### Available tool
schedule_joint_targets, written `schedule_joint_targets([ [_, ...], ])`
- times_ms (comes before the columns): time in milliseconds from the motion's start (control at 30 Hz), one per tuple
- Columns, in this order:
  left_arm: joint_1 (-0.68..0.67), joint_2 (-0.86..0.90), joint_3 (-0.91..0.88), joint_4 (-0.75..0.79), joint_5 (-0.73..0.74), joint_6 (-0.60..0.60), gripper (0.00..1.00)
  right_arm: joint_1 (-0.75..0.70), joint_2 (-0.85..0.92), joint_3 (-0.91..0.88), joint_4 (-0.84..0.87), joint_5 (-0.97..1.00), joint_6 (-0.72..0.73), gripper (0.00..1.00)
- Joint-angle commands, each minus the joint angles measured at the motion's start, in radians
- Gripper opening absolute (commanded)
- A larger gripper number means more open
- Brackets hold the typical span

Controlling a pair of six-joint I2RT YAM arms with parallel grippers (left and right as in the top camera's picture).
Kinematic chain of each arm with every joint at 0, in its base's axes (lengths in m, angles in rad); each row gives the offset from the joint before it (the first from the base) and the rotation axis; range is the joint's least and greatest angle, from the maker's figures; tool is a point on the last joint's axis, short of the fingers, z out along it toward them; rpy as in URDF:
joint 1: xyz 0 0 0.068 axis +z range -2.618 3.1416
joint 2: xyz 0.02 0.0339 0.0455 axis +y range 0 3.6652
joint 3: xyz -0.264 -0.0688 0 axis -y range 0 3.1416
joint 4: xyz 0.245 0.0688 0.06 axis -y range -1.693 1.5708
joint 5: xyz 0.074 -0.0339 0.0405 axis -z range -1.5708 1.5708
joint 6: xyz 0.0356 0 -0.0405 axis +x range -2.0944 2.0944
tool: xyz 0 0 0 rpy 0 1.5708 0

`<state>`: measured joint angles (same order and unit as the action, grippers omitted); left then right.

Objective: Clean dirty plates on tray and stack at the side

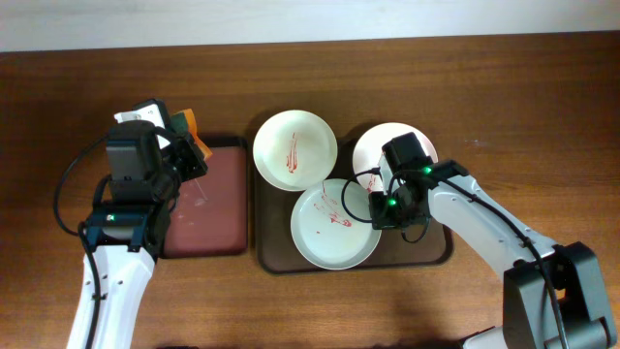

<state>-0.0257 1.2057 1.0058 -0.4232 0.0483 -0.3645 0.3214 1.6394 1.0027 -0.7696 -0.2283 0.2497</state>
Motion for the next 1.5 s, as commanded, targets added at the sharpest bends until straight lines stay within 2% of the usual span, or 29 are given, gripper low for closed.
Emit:
schedule_joint_targets([
  [0,0.003,-0.017,0.007,0.008,0.012,-0.016,0.0,0.006,-0.011,0.015,0.003,0.005,-0.009,0.04],
  [567,0.003,-0.004,0.007,-0.013,0.011,-0.016,0.0,0.006,-0.011,0.015,0.004,0.005,-0.009,0.04],
  [733,0.003,0.082,0.006,-0.08,0.011,-0.016,0.0,0.006,-0.011,0.015,0.004,0.005,-0.009,0.04],
  [967,0.002,0.294,0.006,-0.149,0.016,-0.017,0.0,0.006,-0.011,0.015,0.004,0.005,-0.009,0.04],
  [1133,0.002,0.42,0.006,-0.163,0.088,-0.017,0.0,0.006,-0.011,0.015,0.005,0.005,-0.009,0.04],
  [1367,-0.158,0.484,0.006,-0.177,0.086,-0.016,0.0,0.006,-0.011,0.015,0.007,0.005,-0.009,0.04],
  [1467,-0.172,0.483,0.007,-0.177,0.079,-0.016,0.0,0.006,-0.011,0.015,0.007,0.005,-0.009,0.04],
])
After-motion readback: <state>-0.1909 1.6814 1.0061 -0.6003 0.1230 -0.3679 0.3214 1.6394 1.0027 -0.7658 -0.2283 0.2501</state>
